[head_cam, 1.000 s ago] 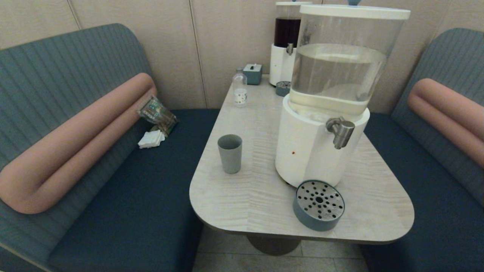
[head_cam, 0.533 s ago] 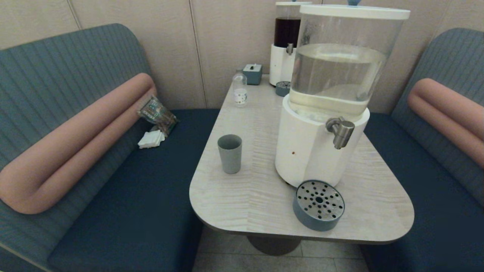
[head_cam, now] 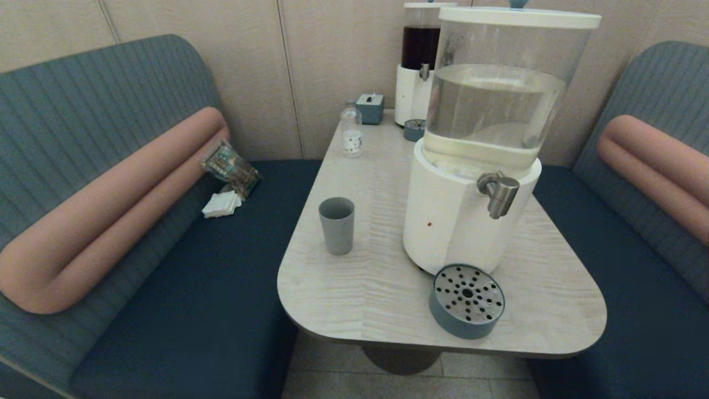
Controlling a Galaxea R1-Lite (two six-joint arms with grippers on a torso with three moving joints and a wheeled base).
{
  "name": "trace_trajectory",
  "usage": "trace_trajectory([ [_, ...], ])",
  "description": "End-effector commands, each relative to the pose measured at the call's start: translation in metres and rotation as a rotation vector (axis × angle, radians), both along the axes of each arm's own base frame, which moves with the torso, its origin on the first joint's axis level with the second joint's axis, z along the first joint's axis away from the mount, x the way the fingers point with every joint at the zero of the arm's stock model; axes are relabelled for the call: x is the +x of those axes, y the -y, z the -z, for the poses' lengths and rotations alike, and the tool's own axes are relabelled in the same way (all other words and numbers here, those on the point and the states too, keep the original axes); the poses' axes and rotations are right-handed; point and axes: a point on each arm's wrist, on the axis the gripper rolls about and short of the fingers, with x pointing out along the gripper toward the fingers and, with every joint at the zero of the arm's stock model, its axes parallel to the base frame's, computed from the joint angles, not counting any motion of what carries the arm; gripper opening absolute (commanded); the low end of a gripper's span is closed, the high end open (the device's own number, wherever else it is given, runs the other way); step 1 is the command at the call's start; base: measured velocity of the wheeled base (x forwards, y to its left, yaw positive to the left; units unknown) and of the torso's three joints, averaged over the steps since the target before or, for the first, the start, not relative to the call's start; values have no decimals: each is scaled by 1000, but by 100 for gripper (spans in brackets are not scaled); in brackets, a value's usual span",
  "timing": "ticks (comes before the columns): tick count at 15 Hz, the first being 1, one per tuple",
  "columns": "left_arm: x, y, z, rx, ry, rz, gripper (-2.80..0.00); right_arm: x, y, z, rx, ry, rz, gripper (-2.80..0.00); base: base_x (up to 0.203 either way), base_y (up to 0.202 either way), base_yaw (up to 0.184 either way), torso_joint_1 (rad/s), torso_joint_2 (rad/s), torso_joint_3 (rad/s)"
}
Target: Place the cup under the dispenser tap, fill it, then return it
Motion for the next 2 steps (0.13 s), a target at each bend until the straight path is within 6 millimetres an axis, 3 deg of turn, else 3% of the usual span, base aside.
trace_trajectory([
  [1, 0, 0, 0, 1, -4, 0, -280, 1, 0, 4, -1, -15, -1, -280, 0, 0, 0, 0, 0, 0],
  [2, 0, 0, 0, 1, -4, 0, -280, 1, 0, 4, -1, -15, 0, -280, 0, 0, 0, 0, 0, 0],
])
